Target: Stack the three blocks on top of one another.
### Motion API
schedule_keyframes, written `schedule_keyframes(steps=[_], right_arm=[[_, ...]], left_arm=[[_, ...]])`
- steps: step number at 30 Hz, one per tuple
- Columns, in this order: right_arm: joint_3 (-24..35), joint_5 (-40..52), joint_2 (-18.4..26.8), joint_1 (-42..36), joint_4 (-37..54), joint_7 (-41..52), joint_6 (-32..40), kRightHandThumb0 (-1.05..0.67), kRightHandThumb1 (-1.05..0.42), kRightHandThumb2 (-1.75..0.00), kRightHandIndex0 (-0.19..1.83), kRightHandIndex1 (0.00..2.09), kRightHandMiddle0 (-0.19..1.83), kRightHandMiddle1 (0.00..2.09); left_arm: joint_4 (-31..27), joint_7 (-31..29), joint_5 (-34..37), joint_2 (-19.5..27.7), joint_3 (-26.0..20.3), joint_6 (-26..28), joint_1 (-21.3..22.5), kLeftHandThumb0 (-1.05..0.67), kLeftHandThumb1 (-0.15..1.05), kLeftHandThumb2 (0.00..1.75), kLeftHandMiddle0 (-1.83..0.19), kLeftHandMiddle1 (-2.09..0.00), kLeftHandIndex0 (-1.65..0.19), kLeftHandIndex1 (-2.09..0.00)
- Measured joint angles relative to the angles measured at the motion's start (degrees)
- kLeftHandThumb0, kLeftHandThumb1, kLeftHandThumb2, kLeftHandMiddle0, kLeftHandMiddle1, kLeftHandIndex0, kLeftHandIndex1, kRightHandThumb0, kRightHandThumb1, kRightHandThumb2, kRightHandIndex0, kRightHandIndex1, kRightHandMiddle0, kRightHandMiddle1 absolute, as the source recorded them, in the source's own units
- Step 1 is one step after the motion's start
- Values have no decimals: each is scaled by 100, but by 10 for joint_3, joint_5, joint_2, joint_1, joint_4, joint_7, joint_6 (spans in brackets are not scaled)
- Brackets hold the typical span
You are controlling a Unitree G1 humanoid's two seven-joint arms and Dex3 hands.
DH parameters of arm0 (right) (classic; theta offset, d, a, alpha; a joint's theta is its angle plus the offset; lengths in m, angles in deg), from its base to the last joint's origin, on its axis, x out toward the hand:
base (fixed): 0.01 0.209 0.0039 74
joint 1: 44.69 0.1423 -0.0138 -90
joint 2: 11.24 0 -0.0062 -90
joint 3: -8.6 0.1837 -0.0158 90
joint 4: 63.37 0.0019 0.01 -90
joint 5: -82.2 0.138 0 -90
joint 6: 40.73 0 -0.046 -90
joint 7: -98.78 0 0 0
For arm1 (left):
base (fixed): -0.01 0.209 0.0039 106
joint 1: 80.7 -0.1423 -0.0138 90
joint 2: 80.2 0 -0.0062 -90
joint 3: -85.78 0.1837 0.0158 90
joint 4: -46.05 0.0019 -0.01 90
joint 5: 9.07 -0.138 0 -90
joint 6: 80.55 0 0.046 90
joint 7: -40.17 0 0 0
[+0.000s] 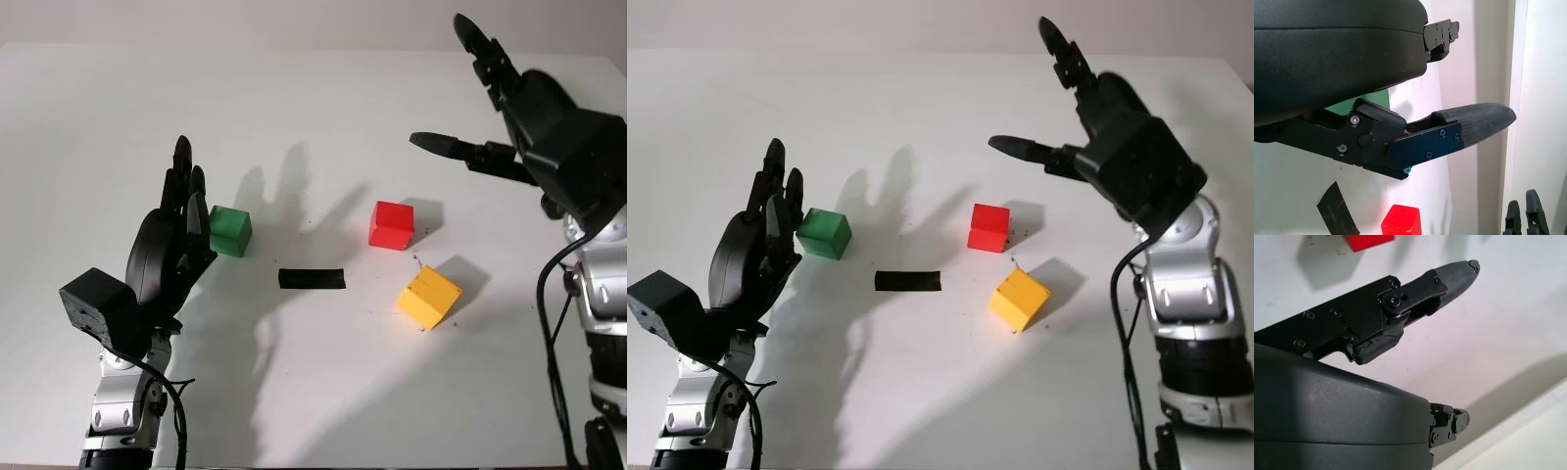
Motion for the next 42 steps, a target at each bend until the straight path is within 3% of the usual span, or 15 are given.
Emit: schedule_keyframes(steps=[5, 14, 22, 42], right_arm=[[-47, -67, 36, 25, -7, 44, -17, -79, -80, -5, 3, 10, 32, 20], [-125, -181, 63, 34, -4, 115, -71, -81, -87, -7, 0, 7, 32, 15], [-139, -229, 64, 8, 35, 141, -94, -78, -90, -6, 2, 7, 39, 13], [-153, -314, 67, -48, 1, 112, -157, -74, -96, -6, 2, 5, 40, 8]], left_arm=[[0, -8, 3, 1, 0, -1, 2, -82, 105, 75, 19, 0, 19, 0], [0, -9, 3, 1, 1, -1, 4, -82, 105, 74, 19, 0, 19, 0], [0, -9, 3, 1, 1, 0, 4, -82, 105, 74, 19, 0, 19, 0], [-1, -10, 3, 1, 1, 7, 11, -83, 105, 74, 19, 0, 19, 0]])
